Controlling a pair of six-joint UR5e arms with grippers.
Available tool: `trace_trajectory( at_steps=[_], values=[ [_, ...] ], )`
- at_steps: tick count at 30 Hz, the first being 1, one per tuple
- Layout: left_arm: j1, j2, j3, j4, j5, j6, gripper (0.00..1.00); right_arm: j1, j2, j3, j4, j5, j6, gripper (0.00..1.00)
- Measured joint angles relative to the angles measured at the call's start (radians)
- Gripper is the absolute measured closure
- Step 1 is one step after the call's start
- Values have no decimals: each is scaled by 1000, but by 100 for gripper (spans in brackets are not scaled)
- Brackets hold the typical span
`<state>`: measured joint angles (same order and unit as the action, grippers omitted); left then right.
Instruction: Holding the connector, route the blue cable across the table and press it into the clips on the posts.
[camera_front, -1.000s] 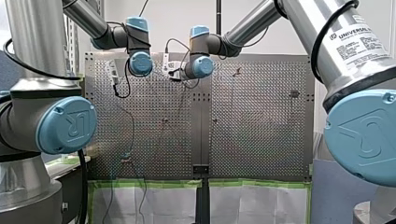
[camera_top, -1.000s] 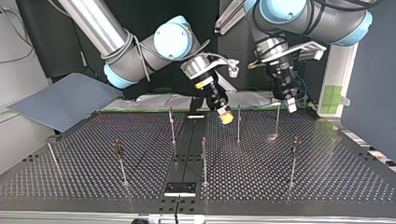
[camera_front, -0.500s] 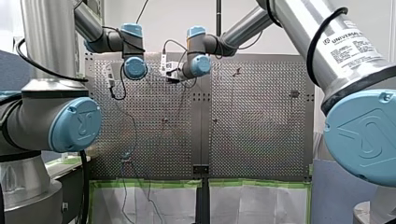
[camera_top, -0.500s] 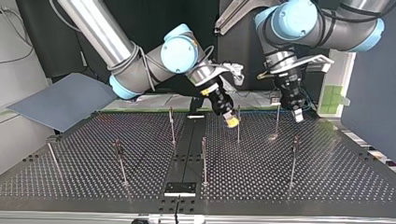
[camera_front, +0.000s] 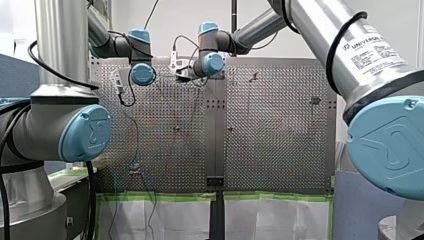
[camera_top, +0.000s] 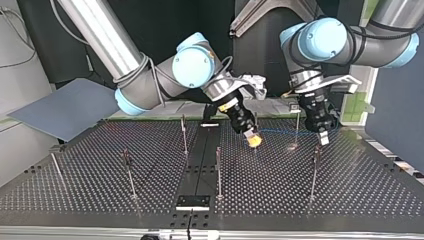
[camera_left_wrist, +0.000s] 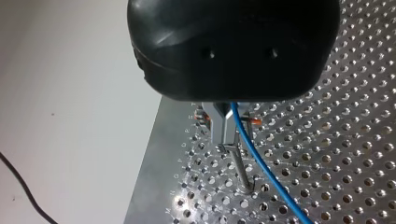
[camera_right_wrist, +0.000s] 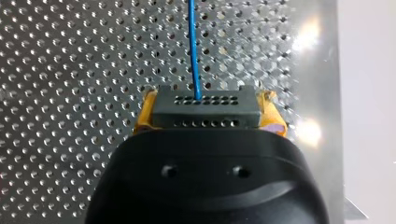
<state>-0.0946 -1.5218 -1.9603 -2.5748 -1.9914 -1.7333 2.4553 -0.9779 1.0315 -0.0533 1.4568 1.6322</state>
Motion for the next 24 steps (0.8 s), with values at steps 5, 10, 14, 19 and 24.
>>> trace_trajectory(
  at_steps=[5,10,14,19,24],
  values=[
    [13,-18,14,4,3,-9,100,3,37,-49,8,-1,0,100],
    [31,-21,15,5,4,-9,100,2,53,-92,9,-1,0,100],
    [42,-22,15,7,14,-9,100,-3,68,-130,9,-2,0,100],
    [53,-23,16,29,48,-24,100,-8,72,-147,9,-6,0,100],
    [70,-39,22,37,90,-42,100,-12,74,-150,9,-8,0,100]
  ],
)
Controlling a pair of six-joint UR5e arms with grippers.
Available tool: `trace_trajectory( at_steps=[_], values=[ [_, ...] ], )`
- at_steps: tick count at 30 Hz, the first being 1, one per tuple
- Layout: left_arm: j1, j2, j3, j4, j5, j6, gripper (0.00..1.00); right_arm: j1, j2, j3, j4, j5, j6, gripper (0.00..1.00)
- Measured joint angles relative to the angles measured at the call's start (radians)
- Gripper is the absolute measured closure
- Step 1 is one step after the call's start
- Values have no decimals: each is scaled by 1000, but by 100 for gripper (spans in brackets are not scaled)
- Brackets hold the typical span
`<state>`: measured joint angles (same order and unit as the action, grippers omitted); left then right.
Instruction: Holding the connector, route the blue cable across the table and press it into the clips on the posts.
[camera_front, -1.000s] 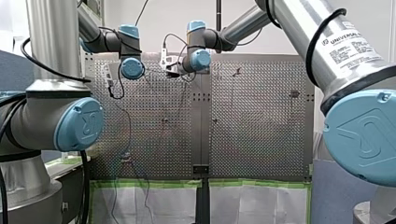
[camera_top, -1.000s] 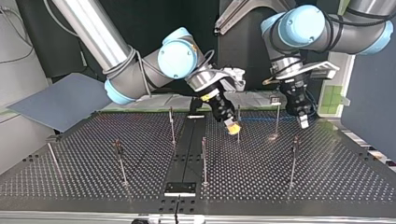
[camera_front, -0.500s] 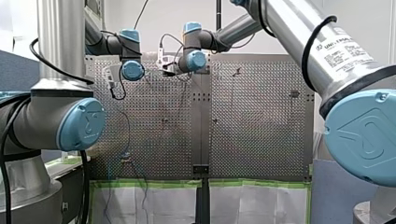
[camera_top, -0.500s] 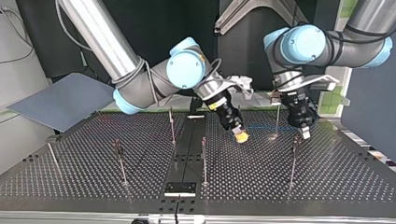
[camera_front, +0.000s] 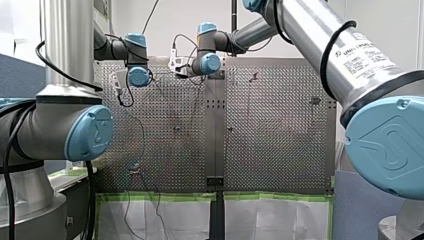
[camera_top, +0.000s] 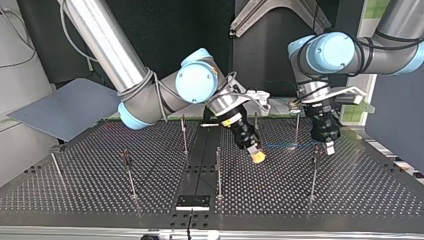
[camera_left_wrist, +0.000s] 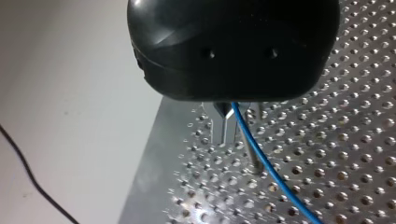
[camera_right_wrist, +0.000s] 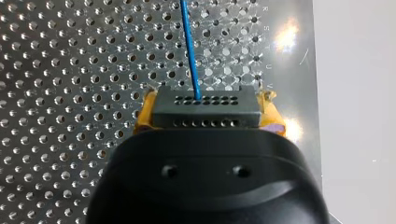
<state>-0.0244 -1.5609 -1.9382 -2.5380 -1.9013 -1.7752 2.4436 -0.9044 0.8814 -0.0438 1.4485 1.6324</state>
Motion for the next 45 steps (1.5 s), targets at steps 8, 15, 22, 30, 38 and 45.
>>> trace_trajectory(
  at_steps=[8,15,22,30,38,45],
  values=[
    [28,-37,6,20,30,8,100,-1,2,-1,2,1,0,100],
    [55,-39,7,69,80,-10,100,-1,5,-1,-1,1,-3,100],
    [67,-39,7,55,71,0,100,-1,7,-1,-3,1,-5,100],
    [54,-37,-5,-9,8,60,100,-2,9,-1,-3,1,-6,100],
    [39,6,-7,-75,8,84,100,-3,9,-2,-4,1,-8,100],
    [37,13,-7,-90,52,73,100,-4,9,-13,-3,1,-9,100]
  ],
)
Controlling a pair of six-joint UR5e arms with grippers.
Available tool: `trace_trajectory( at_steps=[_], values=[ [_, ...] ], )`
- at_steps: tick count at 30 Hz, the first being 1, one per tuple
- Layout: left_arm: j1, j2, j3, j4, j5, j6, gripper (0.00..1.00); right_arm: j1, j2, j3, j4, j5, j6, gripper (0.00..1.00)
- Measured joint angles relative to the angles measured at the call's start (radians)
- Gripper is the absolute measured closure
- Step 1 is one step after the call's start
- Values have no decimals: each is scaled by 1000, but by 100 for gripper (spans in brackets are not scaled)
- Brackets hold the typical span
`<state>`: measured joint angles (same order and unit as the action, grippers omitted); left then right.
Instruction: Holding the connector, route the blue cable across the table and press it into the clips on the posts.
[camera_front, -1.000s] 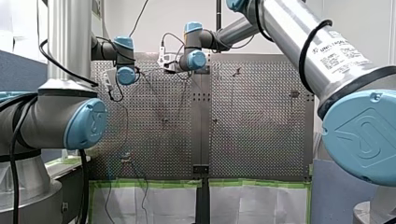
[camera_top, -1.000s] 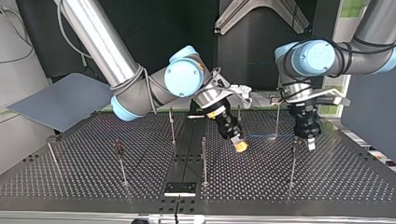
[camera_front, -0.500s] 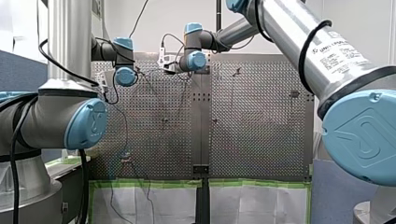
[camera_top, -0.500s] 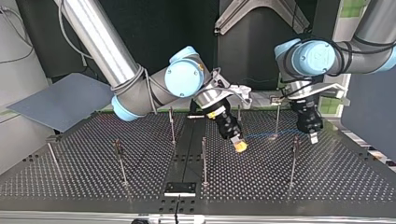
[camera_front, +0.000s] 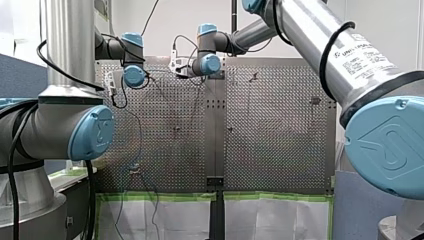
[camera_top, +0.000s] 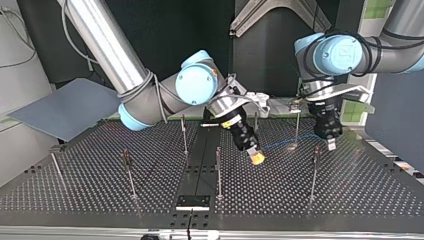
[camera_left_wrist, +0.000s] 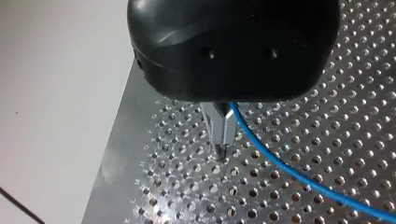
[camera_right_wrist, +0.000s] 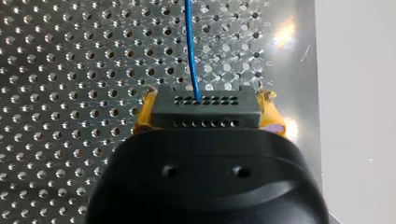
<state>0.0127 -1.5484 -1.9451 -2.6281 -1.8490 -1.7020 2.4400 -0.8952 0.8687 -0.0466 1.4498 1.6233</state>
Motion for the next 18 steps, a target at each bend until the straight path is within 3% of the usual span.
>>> trace_trajectory(
  at_steps=[8,18],
  values=[
    [15,-39,1,43,12,-2,100,-1,2,-2,2,0,2,100],
    [44,-44,18,84,32,-8,100,-1,5,-3,1,0,2,100]
  ],
)
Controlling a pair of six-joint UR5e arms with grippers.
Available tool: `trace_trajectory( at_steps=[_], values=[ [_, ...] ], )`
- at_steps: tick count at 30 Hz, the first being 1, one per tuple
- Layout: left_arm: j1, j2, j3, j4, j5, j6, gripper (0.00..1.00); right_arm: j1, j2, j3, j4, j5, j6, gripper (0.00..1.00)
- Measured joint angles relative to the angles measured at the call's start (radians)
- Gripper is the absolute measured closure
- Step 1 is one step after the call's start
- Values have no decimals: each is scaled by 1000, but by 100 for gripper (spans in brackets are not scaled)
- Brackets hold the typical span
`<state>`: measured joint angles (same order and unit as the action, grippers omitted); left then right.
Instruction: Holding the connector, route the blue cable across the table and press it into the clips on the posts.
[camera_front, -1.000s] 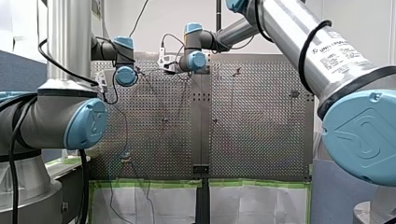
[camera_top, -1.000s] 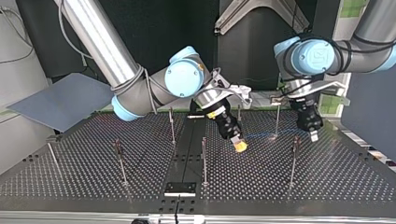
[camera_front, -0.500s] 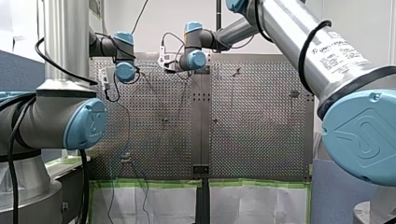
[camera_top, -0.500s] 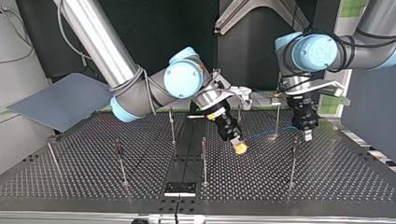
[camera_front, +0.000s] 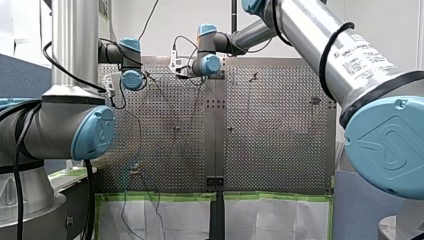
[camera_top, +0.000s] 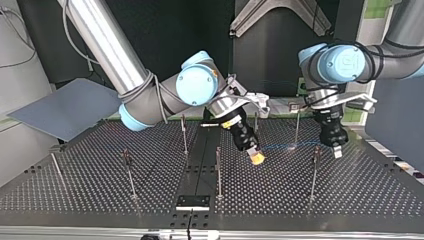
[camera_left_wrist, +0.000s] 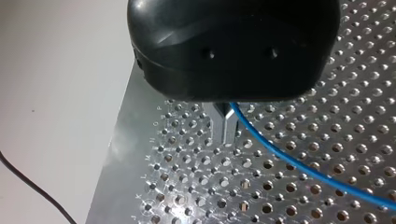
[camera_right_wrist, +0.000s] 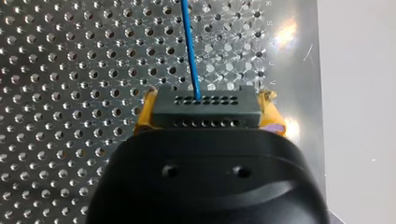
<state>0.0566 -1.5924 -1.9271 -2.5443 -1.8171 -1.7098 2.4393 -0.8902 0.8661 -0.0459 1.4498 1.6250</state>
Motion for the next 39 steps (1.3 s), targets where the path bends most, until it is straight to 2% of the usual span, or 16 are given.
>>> trace_trajectory(
  at_steps=[7,19,29,34,39],
  values=[
    [11,-6,1,21,32,-15,100,0,1,0,1,0,0,100],
    [57,-16,36,51,82,-44,100,0,1,-2,1,0,0,100],
    [67,-65,40,52,122,-57,100,-1,1,-3,1,0,-2,100],
    [85,-69,41,85,144,-85,100,-11,1,-3,1,2,-2,100],
    [101,-78,46,124,174,-114,100,-31,1,-4,1,4,-2,100]
  ],
)
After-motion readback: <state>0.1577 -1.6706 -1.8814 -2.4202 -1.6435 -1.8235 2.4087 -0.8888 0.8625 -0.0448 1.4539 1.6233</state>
